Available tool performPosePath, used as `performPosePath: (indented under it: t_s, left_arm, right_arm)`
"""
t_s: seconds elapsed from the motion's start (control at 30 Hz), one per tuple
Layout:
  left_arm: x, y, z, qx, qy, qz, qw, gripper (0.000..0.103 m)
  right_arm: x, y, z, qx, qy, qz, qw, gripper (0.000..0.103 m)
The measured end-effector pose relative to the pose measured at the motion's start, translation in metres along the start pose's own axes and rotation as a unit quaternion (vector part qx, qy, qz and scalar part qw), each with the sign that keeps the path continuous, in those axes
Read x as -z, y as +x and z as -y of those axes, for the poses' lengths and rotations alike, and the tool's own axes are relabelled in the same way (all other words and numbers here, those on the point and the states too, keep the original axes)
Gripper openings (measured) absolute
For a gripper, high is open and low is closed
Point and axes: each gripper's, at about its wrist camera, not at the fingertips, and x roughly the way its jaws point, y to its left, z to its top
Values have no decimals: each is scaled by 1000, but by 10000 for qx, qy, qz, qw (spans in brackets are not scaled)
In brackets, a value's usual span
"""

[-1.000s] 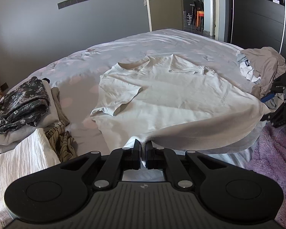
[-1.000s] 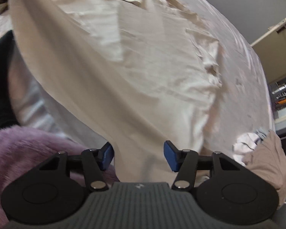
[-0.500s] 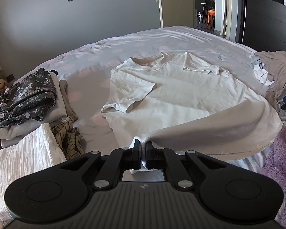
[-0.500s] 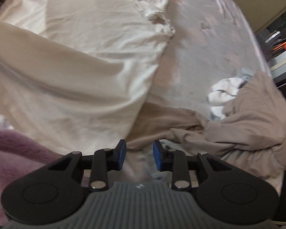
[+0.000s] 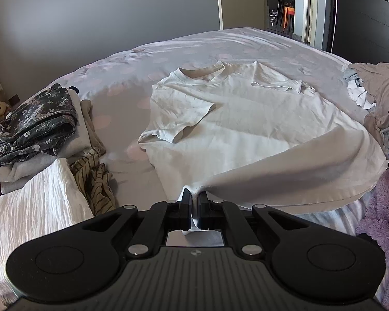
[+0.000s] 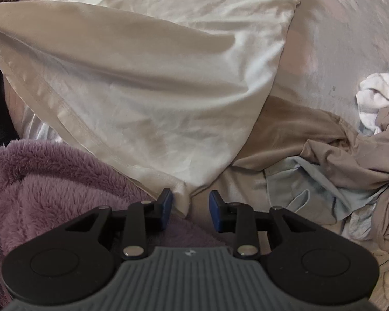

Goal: Fold clothes

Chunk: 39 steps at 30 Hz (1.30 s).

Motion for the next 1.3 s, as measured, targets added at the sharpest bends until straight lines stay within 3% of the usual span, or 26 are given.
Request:
performPosePath:
  t_s: [0.13, 0.17, 0.3, 0.37, 0.4, 0.43, 0.57, 0.77, 0.9, 1.07, 1.2, 1.3]
  left_arm:
    - [0, -2, 1, -3, 17, 4, 10000, 2]
    - [0, -2, 0, 0, 2, 6, 10000, 2]
    - [-1, -3, 1, 6, -16, 32, 10000, 2]
    - [-1, -4, 2, 7, -14, 48, 10000, 2]
    - [-1, -4, 2, 4, -16, 48, 10000, 2]
    - [0, -5, 2, 1, -19, 45, 10000, 2]
    - [1, -7, 1, -18, -23, 40, 10000, 2]
    - [-2, -14, 4, -53, 105, 115, 9999, 2]
    - [-15, -23, 6, -2, 220, 238, 9995, 2]
    - [-46, -27, 4, -128, 338, 475, 9982, 2]
    - [-79, -41, -2, -335, 346, 814, 9955, 2]
    - [-95, -57, -2, -399, 448, 985, 9933, 2]
  right_arm:
    - [5, -8, 1, -316, 180, 151, 9992, 37]
    - [6, -9, -1, -359, 179, 182, 9990, 42]
    - [0, 2, -7, -51, 218, 53, 9997, 47]
    - [-3, 9, -8, 168, 312, -27, 9994, 44]
    - [-4, 10, -6, 256, 385, -37, 9989, 30]
    - [-3, 11, -3, 267, 471, -48, 9985, 23]
    - [7, 1, 3, 261, 596, 99, 9978, 8]
    - [27, -57, 13, 423, 727, 853, 9928, 6]
    - [16, -116, 32, 709, 933, 1680, 9788, 5]
    - [-18, -177, 55, 1093, 1295, 2786, 9453, 5]
    - [-44, -208, 61, 1212, 1424, 3270, 9263, 5]
    - [-50, -229, 57, 1276, 1313, 3457, 9203, 5]
